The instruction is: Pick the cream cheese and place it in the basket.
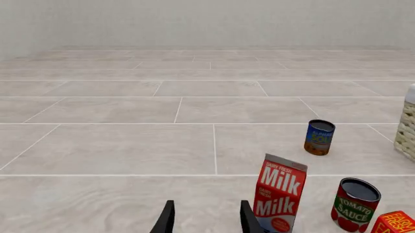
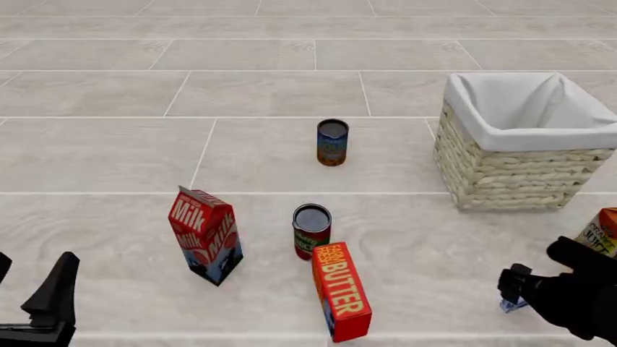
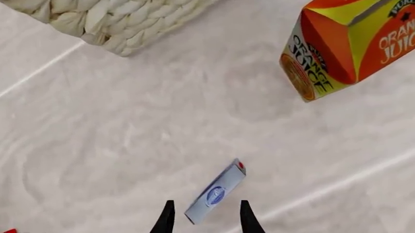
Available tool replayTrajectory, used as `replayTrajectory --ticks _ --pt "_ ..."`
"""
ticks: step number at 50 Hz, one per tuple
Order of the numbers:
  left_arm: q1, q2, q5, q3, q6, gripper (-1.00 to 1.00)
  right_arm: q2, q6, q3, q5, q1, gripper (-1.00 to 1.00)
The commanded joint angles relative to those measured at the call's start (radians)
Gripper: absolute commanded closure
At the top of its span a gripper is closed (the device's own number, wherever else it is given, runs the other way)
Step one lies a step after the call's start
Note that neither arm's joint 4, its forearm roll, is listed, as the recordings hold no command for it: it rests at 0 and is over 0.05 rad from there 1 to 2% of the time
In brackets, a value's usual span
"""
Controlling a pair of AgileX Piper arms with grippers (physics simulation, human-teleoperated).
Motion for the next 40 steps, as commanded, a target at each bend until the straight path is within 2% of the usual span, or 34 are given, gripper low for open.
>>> replayTrajectory --ticks 1,9,13,20,40 --pt "0.000 0.000 0.000 0.000 0.000 -1.00 0.019 0.007 -0.004 -0.013 0.010 -1.00" --pt "0.000 0.000 0.000 0.000 0.000 -1.00 0.036 0.011 -0.001 -0.027 0.010 -1.00" --pt "0.000 0.000 0.000 0.000 0.000 -1.00 0.065 0.003 0.017 -0.064 0.004 -1.00" --pt "0.000 0.000 0.000 0.000 0.000 -1.00 0.098 0.020 0.027 -0.099 0.012 -1.00" --pt "0.000 0.000 0.000 0.000 0.000 -1.00 0.174 -0.003 0.038 -0.168 -0.003 -1.00"
